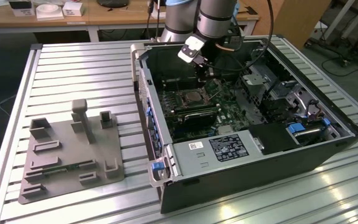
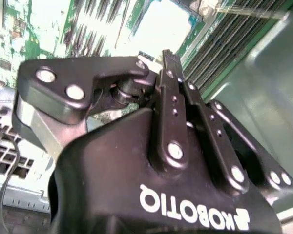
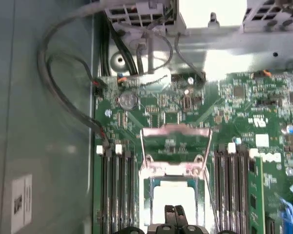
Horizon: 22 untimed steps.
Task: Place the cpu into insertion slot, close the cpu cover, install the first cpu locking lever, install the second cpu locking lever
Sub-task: 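Close the cpu cover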
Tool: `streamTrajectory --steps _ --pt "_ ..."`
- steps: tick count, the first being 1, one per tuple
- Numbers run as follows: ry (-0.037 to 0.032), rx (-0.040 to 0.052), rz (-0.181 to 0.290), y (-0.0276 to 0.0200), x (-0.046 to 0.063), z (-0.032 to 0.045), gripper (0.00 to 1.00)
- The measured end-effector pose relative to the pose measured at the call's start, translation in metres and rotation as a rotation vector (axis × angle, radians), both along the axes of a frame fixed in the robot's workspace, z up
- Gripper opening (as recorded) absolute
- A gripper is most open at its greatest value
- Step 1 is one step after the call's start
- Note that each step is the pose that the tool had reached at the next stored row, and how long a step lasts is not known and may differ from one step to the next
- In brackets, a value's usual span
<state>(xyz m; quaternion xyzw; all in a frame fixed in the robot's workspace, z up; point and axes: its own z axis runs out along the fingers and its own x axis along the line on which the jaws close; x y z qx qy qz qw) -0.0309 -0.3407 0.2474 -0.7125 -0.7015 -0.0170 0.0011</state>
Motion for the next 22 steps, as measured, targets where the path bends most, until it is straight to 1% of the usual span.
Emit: streamTrajectory --steps 3,4,6,7,11,12,13,15,22 --pt "0.0007 0.0002 0.0 0.0 0.013 -0.0005 0.11" --pt "0.0009 0.0 0.0 -0.0001 0.016 -0.0005 0.11" --pt "0.001 -0.0003 0.0 -0.0001 0.018 -0.0002 0.11" --pt "0.0009 -0.0003 0.0 0.0 0.018 0.0012 0.11" --pt "0.0009 -0.0001 0.0 0.0 0.018 0.0172 0.11" --pt "0.001 -0.0003 0.0 0.0 0.018 0.0198 0.11" --pt "0.0009 -0.0001 0.0 0.0 0.018 0.0207 0.11" --pt "0.0008 0.0002 0.0 0.0 0.022 0.0206 0.11" --pt "0.0009 0.0 0.0 0.0001 0.045 0.0207 0.11"
